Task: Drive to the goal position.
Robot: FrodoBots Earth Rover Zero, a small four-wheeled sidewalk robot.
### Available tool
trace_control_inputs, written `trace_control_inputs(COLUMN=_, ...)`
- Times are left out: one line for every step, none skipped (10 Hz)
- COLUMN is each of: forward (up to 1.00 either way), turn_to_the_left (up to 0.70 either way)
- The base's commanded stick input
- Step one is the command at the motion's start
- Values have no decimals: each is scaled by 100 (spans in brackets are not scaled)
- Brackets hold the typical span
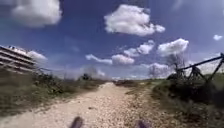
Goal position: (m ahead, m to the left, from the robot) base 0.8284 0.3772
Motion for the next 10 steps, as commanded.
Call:
trace_control_inputs(forward=100, turn_to_the_left=-2)
trace_control_inputs(forward=100, turn_to_the_left=-22)
trace_control_inputs(forward=100, turn_to_the_left=-27)
trace_control_inputs(forward=100, turn_to_the_left=-27)
trace_control_inputs(forward=100, turn_to_the_left=-14)
trace_control_inputs(forward=100, turn_to_the_left=0)
trace_control_inputs(forward=100, turn_to_the_left=0)
trace_control_inputs(forward=100, turn_to_the_left=0)
trace_control_inputs(forward=100, turn_to_the_left=0)
trace_control_inputs(forward=100, turn_to_the_left=0)
